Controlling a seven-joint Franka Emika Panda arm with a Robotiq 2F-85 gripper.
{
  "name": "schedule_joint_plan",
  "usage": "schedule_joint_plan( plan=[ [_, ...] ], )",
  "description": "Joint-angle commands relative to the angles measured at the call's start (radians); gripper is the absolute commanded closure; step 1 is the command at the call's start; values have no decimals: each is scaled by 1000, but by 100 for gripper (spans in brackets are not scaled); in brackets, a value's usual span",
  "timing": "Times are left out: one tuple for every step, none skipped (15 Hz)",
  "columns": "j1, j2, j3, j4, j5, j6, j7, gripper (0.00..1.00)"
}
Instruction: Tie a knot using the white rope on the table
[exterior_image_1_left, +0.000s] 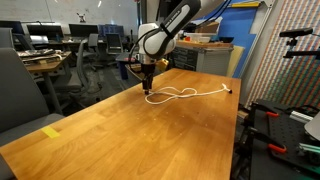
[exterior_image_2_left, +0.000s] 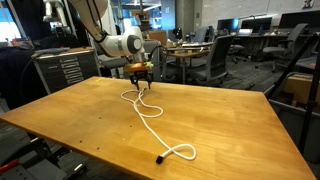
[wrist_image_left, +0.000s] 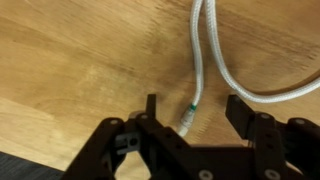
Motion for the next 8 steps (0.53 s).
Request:
schedule_joint_plan(
  plan=[
    [4,68,-9,96,6,5,17,58],
    [3,68,-6,98,9,5,18,64],
    [5,60,-6,93,7,7,17,72],
    [10,50,-5,85,-1,10,12,79],
    [17,41,-3,77,-8,14,4,88],
    [27,27,2,66,-17,16,-7,95],
    [32,19,11,62,-19,15,-19,99],
    [33,10,29,59,-11,8,-36,99]
  ],
)
